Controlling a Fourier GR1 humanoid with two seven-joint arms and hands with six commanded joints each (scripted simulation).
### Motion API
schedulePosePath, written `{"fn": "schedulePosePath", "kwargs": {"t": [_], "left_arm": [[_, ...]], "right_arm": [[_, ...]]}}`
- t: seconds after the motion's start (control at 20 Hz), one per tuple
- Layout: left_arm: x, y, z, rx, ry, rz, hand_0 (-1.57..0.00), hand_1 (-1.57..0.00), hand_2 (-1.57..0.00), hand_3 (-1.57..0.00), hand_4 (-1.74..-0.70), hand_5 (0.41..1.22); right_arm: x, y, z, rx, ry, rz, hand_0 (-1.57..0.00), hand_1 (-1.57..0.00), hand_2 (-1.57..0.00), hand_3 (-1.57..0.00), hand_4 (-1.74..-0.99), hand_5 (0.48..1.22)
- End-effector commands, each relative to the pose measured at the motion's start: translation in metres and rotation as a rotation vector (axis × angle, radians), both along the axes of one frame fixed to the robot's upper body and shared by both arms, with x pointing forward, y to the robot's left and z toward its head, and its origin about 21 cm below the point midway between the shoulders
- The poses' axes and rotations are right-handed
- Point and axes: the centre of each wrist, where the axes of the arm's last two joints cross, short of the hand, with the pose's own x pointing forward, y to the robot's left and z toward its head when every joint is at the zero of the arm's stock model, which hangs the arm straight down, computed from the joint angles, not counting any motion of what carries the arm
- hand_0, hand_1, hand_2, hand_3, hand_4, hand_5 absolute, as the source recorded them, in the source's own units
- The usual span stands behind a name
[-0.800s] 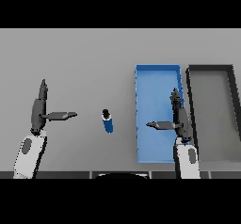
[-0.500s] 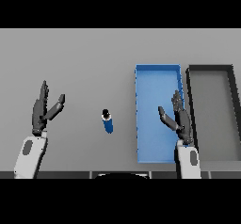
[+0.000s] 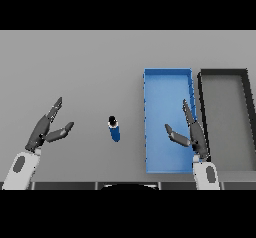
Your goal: Pick up the blue pipe and place it into the blue bin.
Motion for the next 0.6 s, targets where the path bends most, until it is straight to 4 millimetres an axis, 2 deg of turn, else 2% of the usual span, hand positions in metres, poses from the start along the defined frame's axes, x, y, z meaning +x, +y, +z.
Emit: {"fn": "schedulePosePath", "kwargs": {"t": [0.0, 0.25, 0.35, 0.55], "left_arm": [[-0.004, -0.001, 0.0, 0.009, 0.004, -0.042, 0.0, 0.0, 0.0, 0.0, -1.02, 0.587], [-0.009, -0.021, 0.008, 0.058, 0.089, -0.216, 0.0, 0.0, 0.0, 0.0, -1.04, 0.532], [-0.01, -0.035, 0.011, 0.06, 0.123, -0.267, 0.0, 0.0, 0.0, 0.0, -1.06, 0.498], [-0.013, -0.058, 0.005, 0.068, 0.139, -0.366, 0.0, 0.0, 0.0, 0.0, -1.09, 0.463]], "right_arm": [[0.001, -0.002, 0.0, -0.001, 0.004, 0.0, 0.0, 0.0, 0.0, 0.0, -1.216, 0.587], [0.001, -0.009, 0.001, -0.009, -0.036, 0.028, 0.0, 0.0, 0.0, 0.0, -1.225, 0.603], [0.002, -0.005, 0.003, 0.003, -0.037, 0.027, 0.0, 0.0, 0.0, 0.0, -1.233, 0.604], [-0.002, -0.005, 0.0, 0.004, -0.053, 0.03, 0.0, 0.0, 0.0, 0.0, -1.256, 0.616]]}}
